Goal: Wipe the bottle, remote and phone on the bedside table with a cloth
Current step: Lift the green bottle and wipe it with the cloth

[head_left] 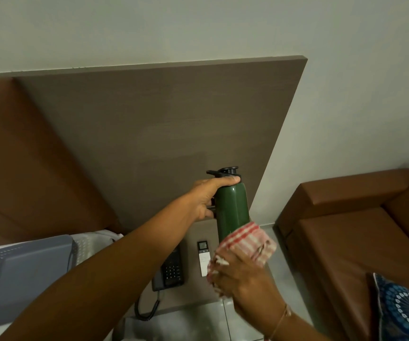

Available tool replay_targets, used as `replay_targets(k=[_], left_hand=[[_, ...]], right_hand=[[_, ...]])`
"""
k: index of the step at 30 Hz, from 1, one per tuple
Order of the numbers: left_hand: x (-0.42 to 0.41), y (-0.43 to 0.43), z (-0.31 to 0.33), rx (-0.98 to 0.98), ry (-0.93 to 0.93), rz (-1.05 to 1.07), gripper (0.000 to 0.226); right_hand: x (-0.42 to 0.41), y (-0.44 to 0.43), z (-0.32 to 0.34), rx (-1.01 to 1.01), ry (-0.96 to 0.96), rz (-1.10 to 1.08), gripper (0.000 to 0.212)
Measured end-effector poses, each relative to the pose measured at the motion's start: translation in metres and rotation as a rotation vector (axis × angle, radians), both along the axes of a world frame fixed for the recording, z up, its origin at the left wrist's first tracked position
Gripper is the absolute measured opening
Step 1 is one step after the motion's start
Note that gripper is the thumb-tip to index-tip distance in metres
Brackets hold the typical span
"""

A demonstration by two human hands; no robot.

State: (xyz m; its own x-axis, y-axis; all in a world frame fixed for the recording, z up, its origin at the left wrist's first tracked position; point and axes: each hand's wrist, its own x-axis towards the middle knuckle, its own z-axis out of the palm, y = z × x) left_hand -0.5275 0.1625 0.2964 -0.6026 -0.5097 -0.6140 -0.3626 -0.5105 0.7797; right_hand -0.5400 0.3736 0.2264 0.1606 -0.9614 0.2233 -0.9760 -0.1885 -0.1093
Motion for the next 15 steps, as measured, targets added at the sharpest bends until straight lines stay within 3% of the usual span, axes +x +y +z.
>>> replay_targets(k=[3, 6, 9, 12, 15], left_hand=[[0.002, -0.007, -0.002, -0.025, 0.025, -0.016, 0.060], [0.005, -0.013, -0.004, -0.009, 0.066, -0.024, 0.064], [0.009, -0.016, -0.006, 0.018, 0.103, -0.072, 0.064], [0.012, -0.013, -0.010, 0.026, 0.146, -0.163, 0.058], [0.014, -0.007, -0.013, 0.063, 0.193, -0.221, 0.051]], right_hand=[[0.013, 0.029, -0.014, 0.063, -0.151, 0.043, 0.049], [0.002, 0.038, 0.000, -0.127, -0.237, -0.128, 0.049], [-0.032, 0.026, 0.023, -0.426, -0.382, -0.340, 0.030], [-0.068, 0.004, 0.046, -0.541, -0.476, -0.390, 0.026], [-0.083, -0.024, 0.058, -0.522, -0.460, -0.383, 0.027]])
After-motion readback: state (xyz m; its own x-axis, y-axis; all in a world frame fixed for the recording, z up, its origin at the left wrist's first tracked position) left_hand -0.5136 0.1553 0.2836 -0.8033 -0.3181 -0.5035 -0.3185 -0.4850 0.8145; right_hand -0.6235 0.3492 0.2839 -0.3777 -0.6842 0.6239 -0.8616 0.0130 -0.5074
